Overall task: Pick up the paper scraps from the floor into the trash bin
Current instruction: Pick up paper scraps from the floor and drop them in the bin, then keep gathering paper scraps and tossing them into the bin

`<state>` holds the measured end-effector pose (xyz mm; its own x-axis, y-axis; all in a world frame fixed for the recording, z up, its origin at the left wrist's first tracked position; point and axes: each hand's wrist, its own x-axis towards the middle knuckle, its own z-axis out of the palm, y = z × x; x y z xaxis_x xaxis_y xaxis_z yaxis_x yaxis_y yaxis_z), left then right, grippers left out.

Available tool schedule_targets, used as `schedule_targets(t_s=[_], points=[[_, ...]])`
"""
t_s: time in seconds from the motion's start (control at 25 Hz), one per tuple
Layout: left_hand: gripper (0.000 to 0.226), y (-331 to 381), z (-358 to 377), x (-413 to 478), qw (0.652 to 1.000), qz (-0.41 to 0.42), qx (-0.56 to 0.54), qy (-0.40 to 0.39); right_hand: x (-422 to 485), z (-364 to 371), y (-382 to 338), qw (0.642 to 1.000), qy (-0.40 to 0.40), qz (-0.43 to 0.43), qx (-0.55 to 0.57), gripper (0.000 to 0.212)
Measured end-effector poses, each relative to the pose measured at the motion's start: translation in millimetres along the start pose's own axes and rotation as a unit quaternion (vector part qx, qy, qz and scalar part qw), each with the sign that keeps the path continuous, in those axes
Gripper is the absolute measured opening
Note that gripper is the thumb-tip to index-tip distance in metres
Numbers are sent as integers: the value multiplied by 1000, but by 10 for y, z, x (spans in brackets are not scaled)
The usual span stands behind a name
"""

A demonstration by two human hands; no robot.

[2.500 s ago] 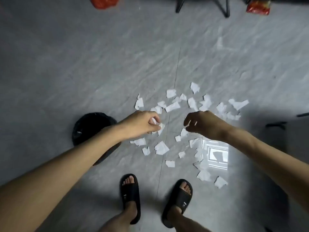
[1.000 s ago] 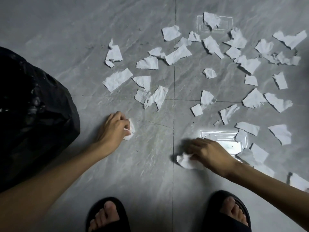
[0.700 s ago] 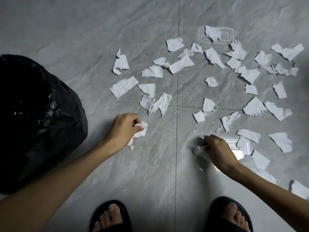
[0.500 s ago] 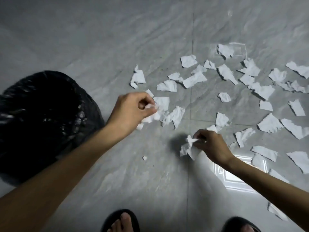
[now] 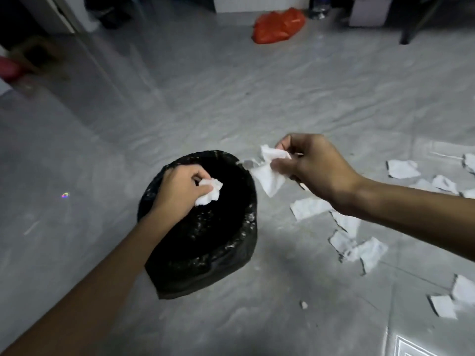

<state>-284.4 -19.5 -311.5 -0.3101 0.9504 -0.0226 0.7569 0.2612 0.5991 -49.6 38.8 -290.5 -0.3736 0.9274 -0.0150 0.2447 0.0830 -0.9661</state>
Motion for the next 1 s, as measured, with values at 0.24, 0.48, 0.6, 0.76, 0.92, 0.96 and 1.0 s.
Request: schedule_targets(t_s=[0.24, 0.48, 0.6, 0.76, 0.92, 0.96, 1.0], points=[[35, -464, 113, -39, 995, -60, 77, -16, 268, 818, 259, 985, -112, 51, -124, 29], [40, 269, 239, -134, 988, 132, 41, 65, 51, 33, 470, 995, -32, 50, -78, 15], [31, 655, 748, -339, 967, 237, -45, -79, -355, -495, 957, 986, -15, 127, -111, 14], [37, 576, 1675, -655, 872, 280, 75, -393, -1119, -816, 1688, 955, -36, 215, -202, 14], [43, 85, 2324, -864, 819, 284, 185, -463, -1818, -956, 2279, 919, 2, 226, -324, 14], [40, -29, 2389, -883, 825, 301, 172, -447, -1931, -1025, 2388, 905, 35, 212, -368, 16], [36, -134, 2423, -892, 830, 315, 154, -434, -2020, -1105, 2492, 882, 65, 202, -421, 22]])
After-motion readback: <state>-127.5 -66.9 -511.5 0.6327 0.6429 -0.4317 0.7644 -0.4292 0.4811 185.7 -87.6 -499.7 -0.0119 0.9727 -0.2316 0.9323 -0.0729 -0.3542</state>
